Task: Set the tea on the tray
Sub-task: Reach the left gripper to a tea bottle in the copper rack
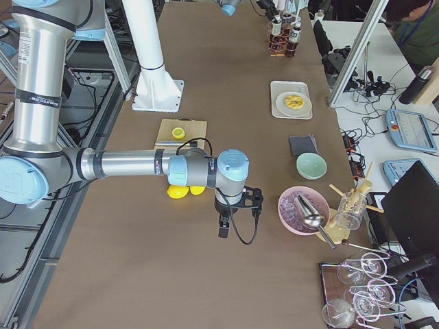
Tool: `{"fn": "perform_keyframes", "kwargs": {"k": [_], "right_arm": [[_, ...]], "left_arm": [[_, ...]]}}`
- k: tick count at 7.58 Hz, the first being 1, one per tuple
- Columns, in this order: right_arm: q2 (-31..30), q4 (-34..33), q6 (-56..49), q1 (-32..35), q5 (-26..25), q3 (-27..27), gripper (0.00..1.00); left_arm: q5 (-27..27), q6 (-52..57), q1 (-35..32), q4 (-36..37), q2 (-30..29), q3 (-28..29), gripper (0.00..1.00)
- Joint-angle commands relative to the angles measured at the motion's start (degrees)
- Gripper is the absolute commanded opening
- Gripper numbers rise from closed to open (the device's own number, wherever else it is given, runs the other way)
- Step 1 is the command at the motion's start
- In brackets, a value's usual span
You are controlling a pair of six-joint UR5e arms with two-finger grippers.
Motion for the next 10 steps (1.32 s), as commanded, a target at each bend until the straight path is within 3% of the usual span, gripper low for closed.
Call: {"fn": "perform_keyframes", "kwargs": {"k": [1,4,10], "right_arm": [[0.01,0.00,0.00,0.00,0.00,0.01,1.00],[0.01,0.00,0.00,0.00,0.00,0.01,1.00],[0.01,0.00,0.00,0.00,-0.09,-0.08,1.00]], "left_arm": [[-0.36,-0.32,-0.84,-2.49,0.00,1.27,0.95],[-0.36,-0.50,-0.84,-2.67,0.00,1.09,0.70],[-0.44,-0.50,-0.84,-3.81,0.88,1.09,0.69]]}}
